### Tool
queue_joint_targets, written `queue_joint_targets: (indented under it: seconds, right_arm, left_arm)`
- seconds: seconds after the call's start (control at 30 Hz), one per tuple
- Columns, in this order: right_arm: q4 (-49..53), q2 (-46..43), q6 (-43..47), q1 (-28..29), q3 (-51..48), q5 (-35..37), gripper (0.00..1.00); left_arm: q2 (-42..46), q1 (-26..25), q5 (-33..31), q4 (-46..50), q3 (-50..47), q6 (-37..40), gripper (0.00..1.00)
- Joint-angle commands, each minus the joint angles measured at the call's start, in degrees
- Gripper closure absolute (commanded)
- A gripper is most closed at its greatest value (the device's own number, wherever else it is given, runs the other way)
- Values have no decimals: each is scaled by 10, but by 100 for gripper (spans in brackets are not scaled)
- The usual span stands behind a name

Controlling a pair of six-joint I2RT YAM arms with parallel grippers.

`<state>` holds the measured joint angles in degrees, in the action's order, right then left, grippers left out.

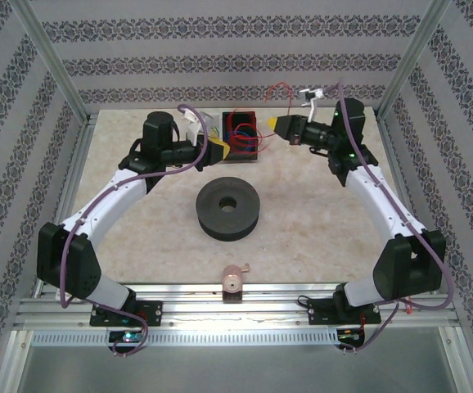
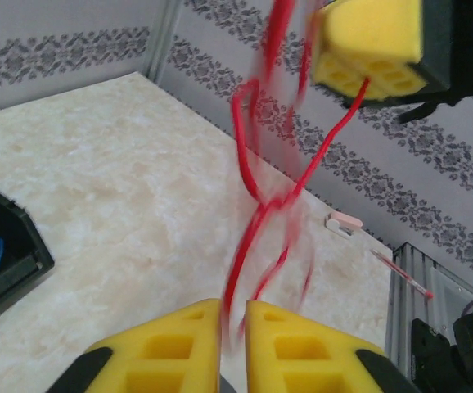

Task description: Wrap the cables

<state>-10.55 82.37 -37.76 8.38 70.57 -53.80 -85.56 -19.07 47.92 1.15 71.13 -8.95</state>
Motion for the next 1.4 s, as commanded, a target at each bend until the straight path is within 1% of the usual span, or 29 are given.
queue_joint_targets:
  seconds: [0.0, 0.03, 0.1, 0.13, 0.2, 0.27, 0.3, 0.33, 0.43, 0.47, 0.5, 0.6, 0.7, 0.8, 0.9, 0.93, 1.0, 1.17, 1.37]
  right_arm:
    - [-21, -41, -10, -29, 10, -3, 100]
    - [-19, -46, -10, -34, 10, -4, 100]
    - [-18, -53, -11, -41, 10, -6, 100]
    - [-18, -55, -13, -45, 10, -8, 100]
    - [-19, -57, -14, -48, 11, -8, 100]
    - [-24, -57, -21, -48, 10, -8, 100]
    - [-30, -56, -26, -47, 9, -8, 100]
    - [-32, -55, -30, -46, 8, -7, 100]
    - [-36, -53, -36, -40, 10, 0, 100]
    - [-39, -52, -38, -36, 11, 1, 100]
    - [-40, -49, -42, -32, 12, 4, 100]
    - [-46, -40, -52, -14, 18, 17, 100]
    - [-54, -31, -65, 4, 25, 34, 100]
    - [-66, -18, -79, 22, 31, 47, 100]
    - [-78, -8, -87, 37, 38, 53, 100]
    - [-81, -4, -89, 42, 40, 55, 100]
    - [-86, 0, -93, 48, 42, 57, 100]
    - [-107, 6, -108, 52, 38, 71, 100]
    - [-151, 11, -152, 55, 23, 97, 100]
  left_arm:
    - [19, 21, -15, 21, -18, 15, 82]
    - [20, 23, -16, 22, -21, 15, 82]
    - [22, 26, -15, 25, -24, 16, 88]
    - [23, 27, -15, 25, -25, 16, 89]
    - [24, 27, -16, 24, -28, 14, 89]
    - [22, 27, -15, 19, -30, 10, 85]
    - [21, 27, -14, 16, -32, 7, 80]
    - [19, 27, -12, 12, -33, 4, 66]
    - [11, 23, 1, -19, -40, -10, 19]
    - [8, 19, 6, -34, -41, -14, 9]
    - [4, 13, 10, -46, -42, -15, 1]
    - [-15, -12, 11, -67, -33, -8, 0]
    - [-37, -37, -2, -76, -19, 2, 0]
    - [-56, -63, -36, -77, -5, 22, 0]
    - [-70, -81, -93, -76, 6, 41, 0]
    - [-73, -85, -109, -82, 6, 43, 0]
    - [-78, -89, -122, -96, 5, 41, 0]
    - [-91, -93, -120, -150, -7, 8, 0]
    - [-111, -96, -146, -165, -5, -6, 0]
